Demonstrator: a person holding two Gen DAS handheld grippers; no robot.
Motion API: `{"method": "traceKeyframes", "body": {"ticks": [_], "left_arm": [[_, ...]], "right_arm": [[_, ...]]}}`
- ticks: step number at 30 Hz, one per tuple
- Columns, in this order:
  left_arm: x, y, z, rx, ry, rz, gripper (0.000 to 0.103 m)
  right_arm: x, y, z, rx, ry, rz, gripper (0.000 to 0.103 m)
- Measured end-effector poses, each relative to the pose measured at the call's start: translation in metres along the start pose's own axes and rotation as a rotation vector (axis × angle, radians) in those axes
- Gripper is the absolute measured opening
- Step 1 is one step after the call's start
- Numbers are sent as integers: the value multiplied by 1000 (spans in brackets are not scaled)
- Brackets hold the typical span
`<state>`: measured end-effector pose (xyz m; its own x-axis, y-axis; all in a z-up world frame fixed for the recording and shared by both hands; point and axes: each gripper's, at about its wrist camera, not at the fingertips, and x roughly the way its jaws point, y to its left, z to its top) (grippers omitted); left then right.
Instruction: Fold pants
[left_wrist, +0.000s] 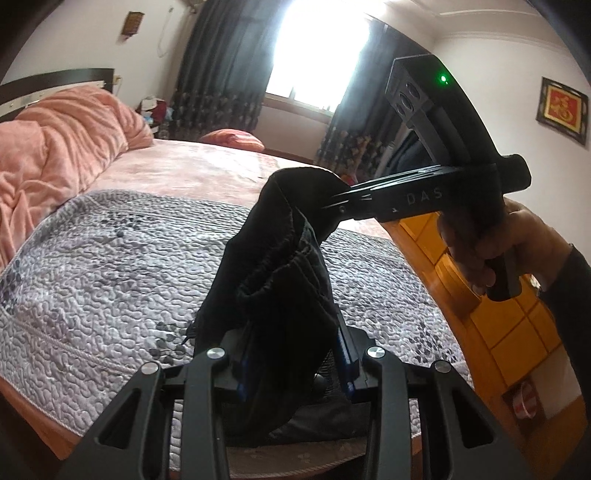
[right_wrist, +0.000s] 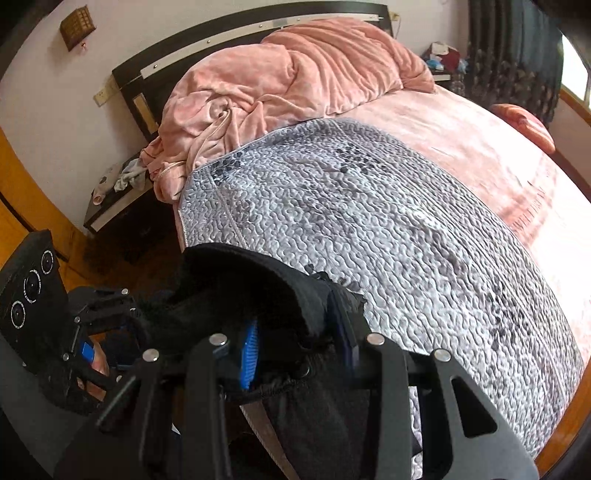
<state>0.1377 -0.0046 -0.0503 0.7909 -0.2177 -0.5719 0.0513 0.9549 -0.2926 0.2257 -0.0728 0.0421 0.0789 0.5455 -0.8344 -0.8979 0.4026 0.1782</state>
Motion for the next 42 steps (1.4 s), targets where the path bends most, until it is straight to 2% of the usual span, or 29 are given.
{"method": "traceKeyframes", "body": {"ticks": [20, 42], "left_arm": [[42, -72, -26, 124, 95, -80, 36], [101, -131, -70, 263, 196, -124, 36]], "right_arm": [[-25, -36, -84, 130, -25, -34, 34], [-20, -81, -170, 233, -33, -61, 34]]}}
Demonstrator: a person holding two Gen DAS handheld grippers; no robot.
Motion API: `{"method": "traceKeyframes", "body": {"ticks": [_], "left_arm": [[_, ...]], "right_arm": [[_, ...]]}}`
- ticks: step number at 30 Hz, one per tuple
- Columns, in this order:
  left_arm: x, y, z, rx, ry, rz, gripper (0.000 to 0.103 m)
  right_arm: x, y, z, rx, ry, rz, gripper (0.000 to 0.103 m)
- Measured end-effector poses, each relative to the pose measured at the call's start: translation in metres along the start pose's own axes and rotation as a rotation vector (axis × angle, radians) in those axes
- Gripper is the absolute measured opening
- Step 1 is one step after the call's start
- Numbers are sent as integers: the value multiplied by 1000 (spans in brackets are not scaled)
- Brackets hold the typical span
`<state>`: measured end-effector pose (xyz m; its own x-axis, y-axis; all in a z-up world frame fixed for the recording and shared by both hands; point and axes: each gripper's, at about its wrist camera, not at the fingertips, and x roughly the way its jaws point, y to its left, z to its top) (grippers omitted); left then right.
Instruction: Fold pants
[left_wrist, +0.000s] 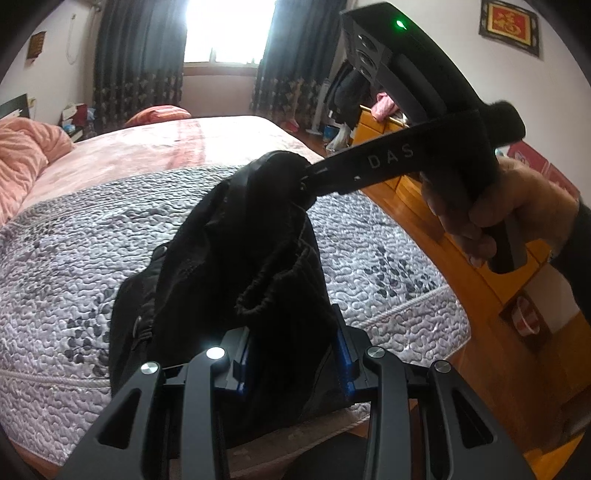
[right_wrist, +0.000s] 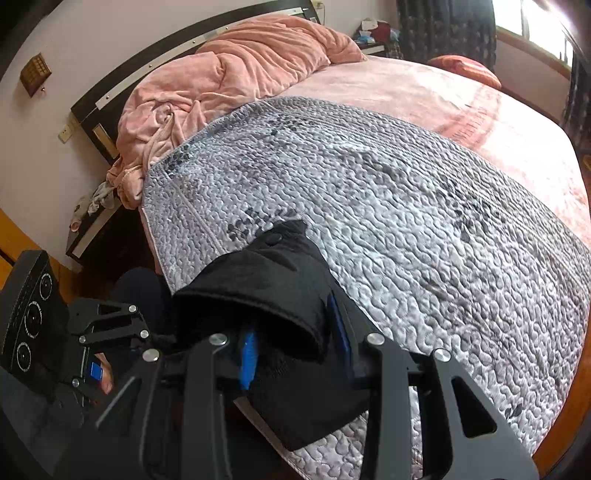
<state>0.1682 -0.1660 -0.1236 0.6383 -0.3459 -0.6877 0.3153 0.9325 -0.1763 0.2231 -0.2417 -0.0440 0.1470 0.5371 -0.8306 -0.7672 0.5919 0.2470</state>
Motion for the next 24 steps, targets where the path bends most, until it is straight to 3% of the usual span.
{"method": "traceKeyframes", "body": {"ticks": [11, 24], "left_arm": [[64, -33, -20, 88, 99, 2, 36], [109, -42, -40, 132, 188, 0, 36]], "right_arm": [[26, -50, -55, 108, 31, 10, 35], [53, -83, -95, 199, 42, 30, 35]]}}
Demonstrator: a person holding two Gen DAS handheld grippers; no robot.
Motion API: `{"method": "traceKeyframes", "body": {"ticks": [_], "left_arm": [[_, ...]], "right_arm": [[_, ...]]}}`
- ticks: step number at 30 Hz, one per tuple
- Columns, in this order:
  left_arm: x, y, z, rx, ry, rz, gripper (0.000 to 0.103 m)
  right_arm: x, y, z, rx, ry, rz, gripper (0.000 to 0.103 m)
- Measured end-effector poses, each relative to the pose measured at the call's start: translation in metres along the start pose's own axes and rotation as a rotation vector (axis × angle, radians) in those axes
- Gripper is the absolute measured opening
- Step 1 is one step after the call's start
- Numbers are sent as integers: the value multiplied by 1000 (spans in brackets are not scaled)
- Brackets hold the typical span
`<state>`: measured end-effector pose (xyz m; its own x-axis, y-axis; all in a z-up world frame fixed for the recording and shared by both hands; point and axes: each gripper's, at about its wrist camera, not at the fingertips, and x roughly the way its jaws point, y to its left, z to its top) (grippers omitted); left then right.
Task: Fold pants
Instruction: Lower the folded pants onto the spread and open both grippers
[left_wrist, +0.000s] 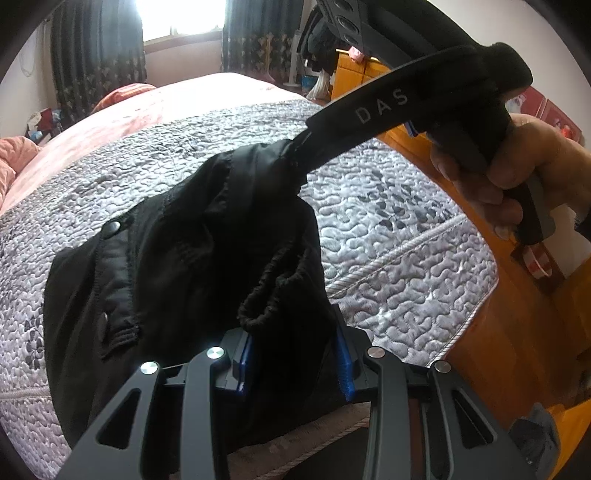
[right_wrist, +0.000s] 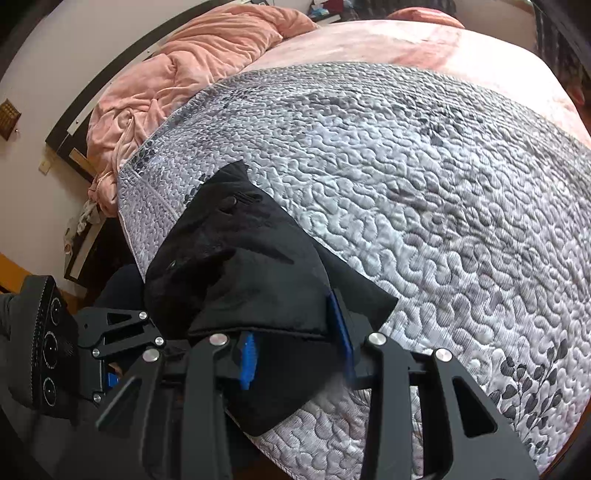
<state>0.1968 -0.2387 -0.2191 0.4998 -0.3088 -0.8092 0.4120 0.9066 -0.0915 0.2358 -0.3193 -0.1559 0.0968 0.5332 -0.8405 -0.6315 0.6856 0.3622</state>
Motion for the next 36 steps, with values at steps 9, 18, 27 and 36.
{"method": "traceKeyframes", "body": {"ticks": [9, 18, 27, 36], "left_arm": [[19, -4, -4, 26, 46, 3, 36], [18, -1, -11, 40, 96, -108, 62], [-60, 97, -29, -256, -66, -145, 88], [-55, 189, -59, -465, 11, 63, 90]], "right_arm": [[11, -15, -13, 53, 14, -33, 36], [7, -44, -56, 319, -1, -136, 52], [-35, -29, -57, 467, -276, -29, 53], [45, -56, -55, 630, -145, 1, 33]]}}
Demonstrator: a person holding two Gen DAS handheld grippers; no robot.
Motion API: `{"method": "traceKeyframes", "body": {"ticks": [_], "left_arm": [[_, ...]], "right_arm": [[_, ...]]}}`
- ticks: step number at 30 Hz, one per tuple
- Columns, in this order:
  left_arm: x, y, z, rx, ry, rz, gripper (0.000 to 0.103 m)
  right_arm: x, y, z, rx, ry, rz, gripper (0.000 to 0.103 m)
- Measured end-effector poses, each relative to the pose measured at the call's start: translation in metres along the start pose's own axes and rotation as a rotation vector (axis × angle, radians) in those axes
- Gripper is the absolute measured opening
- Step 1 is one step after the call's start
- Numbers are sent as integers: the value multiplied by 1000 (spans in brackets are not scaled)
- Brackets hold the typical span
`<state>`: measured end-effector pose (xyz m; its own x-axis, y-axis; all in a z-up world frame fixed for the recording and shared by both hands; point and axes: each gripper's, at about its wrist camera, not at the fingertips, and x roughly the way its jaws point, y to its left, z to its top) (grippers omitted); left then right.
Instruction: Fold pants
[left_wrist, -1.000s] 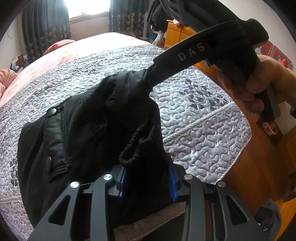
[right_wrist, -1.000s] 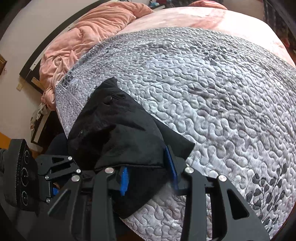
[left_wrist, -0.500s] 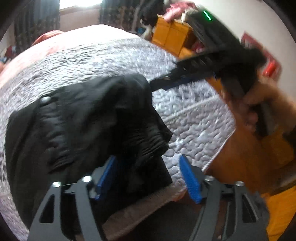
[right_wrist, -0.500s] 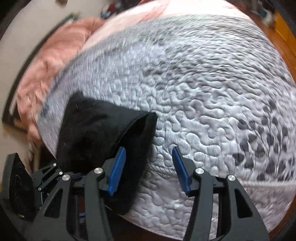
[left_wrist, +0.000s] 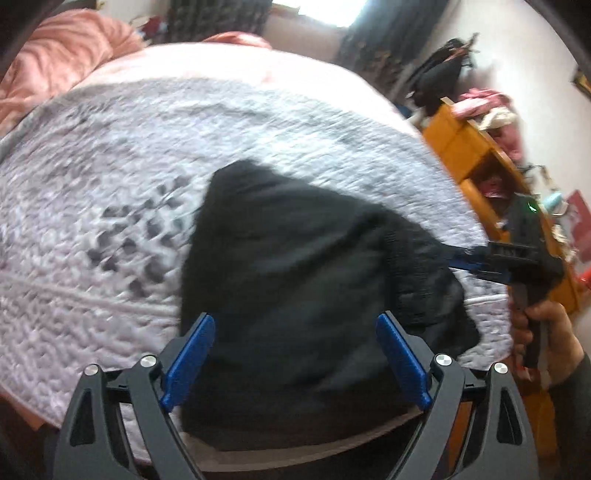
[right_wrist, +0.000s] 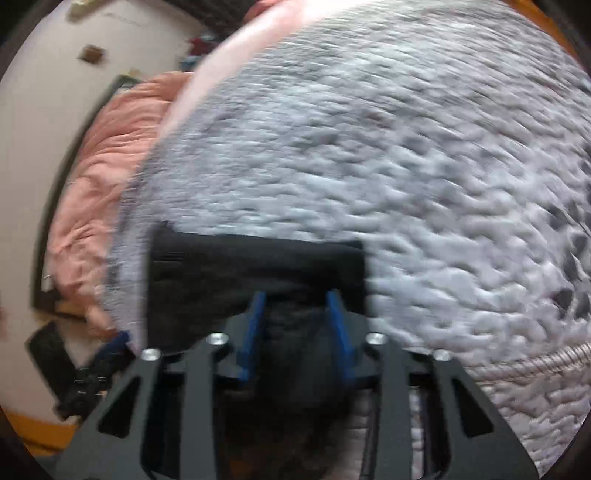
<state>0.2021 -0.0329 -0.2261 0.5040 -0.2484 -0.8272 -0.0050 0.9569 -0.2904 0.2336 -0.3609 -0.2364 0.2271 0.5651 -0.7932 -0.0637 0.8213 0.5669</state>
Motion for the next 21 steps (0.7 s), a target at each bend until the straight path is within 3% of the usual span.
{"method": "traceKeyframes", "body": {"ticks": [1, 2, 4, 9, 10, 12, 13, 17, 21], "left_arm": [[1, 6, -1, -10, 6, 12, 90], [1, 10, -3, -16, 4, 13, 90], [-2, 18, -5, -29, 0, 15, 90], [-12, 30, -16, -49, -9, 8, 91], [-14, 32, -19, -54, -6, 6, 91], [-18, 33, -23, -55, -4, 8, 91], [-21, 33, -25, -53, -9, 8, 91], [-30, 36, -26, -48, -30, 12, 92], [-22, 32, -24, -36, -14, 8, 94]], "right_arm": [[-6, -2, -5, 28, -24, 28, 38], [-15, -4, -11, 50, -55, 50, 54], [-34, -8, -33, 89, -117, 29, 73], [-29, -31, -97, 258, -77, 127, 73], [-26, -29, -103, 266, -76, 148, 73], [-15, -25, -108, 261, -57, 170, 40], [-15, -21, -107, 256, -57, 166, 32], [-45, 8, -108, 181, -110, 83, 26], [-29, -6, -117, 225, -63, -20, 26]]}}
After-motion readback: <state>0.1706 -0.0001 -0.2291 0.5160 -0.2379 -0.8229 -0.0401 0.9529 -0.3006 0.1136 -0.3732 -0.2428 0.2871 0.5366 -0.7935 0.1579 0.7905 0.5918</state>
